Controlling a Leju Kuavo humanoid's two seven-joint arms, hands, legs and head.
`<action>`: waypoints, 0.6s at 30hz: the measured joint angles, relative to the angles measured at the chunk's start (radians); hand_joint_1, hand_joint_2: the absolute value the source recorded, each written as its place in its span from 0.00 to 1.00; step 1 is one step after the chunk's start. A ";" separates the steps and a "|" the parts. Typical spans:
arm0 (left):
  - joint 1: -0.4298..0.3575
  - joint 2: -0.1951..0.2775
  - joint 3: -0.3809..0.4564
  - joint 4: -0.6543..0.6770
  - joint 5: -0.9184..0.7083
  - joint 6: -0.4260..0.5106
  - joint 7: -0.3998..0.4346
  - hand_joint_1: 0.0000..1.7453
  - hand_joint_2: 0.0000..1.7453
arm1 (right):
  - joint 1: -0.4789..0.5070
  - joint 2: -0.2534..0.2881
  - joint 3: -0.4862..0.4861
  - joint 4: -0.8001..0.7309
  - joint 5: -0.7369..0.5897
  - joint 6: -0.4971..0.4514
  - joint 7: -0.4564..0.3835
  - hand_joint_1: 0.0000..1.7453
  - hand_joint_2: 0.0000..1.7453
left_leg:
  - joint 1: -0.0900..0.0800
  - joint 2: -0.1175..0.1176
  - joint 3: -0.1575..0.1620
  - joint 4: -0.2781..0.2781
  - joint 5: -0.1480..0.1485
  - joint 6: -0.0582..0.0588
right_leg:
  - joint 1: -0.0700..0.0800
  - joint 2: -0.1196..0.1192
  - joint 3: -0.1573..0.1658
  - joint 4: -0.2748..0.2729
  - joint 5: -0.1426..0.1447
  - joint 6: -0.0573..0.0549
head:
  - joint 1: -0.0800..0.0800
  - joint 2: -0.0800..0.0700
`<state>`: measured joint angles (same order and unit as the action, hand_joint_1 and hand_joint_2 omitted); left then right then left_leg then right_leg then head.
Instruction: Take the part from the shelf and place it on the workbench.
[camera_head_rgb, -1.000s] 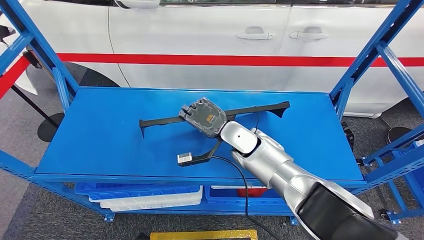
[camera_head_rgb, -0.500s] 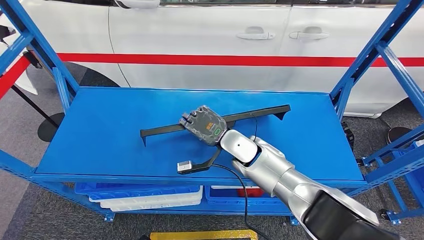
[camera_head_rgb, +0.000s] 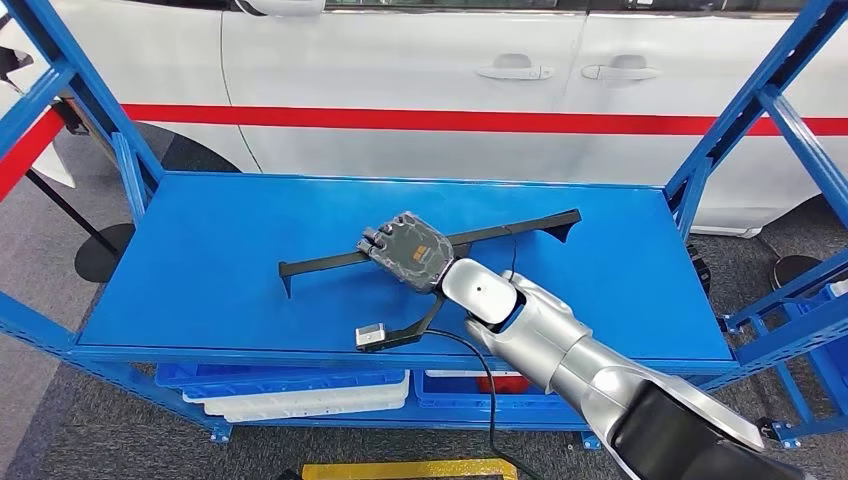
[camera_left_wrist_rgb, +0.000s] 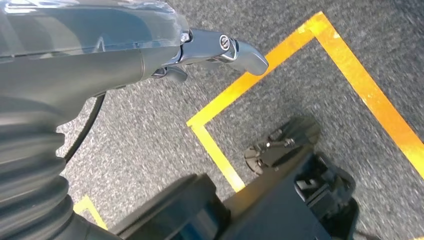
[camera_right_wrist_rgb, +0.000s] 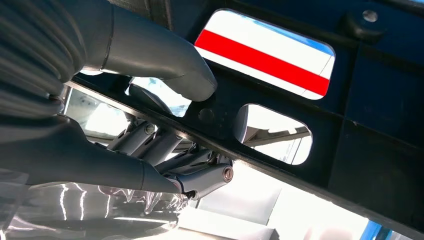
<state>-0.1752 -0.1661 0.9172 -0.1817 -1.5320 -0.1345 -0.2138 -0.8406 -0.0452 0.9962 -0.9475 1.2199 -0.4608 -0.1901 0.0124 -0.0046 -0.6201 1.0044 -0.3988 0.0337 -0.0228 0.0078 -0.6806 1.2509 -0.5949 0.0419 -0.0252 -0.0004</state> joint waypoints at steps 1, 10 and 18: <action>0.001 0.000 -0.001 0.000 0.000 0.000 0.000 0.00 1.00 | 0.000 -0.002 0.003 0.000 -0.001 0.001 -0.001 1.00 1.00 | 0.000 0.000 -0.002 0.002 0.001 0.000 | 0.000 -0.001 -0.012 0.032 -0.004 0.001 | 0.000 0.000; 0.004 -0.002 -0.004 0.000 0.000 0.000 -0.002 0.00 1.00 | -0.011 -0.007 0.021 -0.004 -0.005 0.002 -0.001 1.00 1.00 | -0.001 -0.003 -0.026 0.017 0.015 -0.044 | 0.009 -0.003 0.115 -0.234 0.127 -0.036 | 0.000 0.000; 0.008 0.001 -0.004 0.000 0.005 0.000 -0.002 0.00 1.00 | -0.016 -0.008 0.039 -0.006 -0.025 0.004 -0.006 1.00 1.00 | 0.003 -0.001 -0.063 0.265 -0.148 -0.065 | 0.010 -0.010 0.050 -0.232 0.181 -0.061 | 0.000 0.000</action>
<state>-0.1674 -0.1655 0.9129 -0.1818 -1.5272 -0.1342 -0.2156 -0.8566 -0.0529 1.0349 -0.9533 1.1944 -0.4563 -0.1958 0.0152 -0.0053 -0.6831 1.2698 -0.5470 -0.0313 -0.0125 -0.0025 -0.6310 1.0184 -0.4141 -0.0192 -0.0253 -0.0004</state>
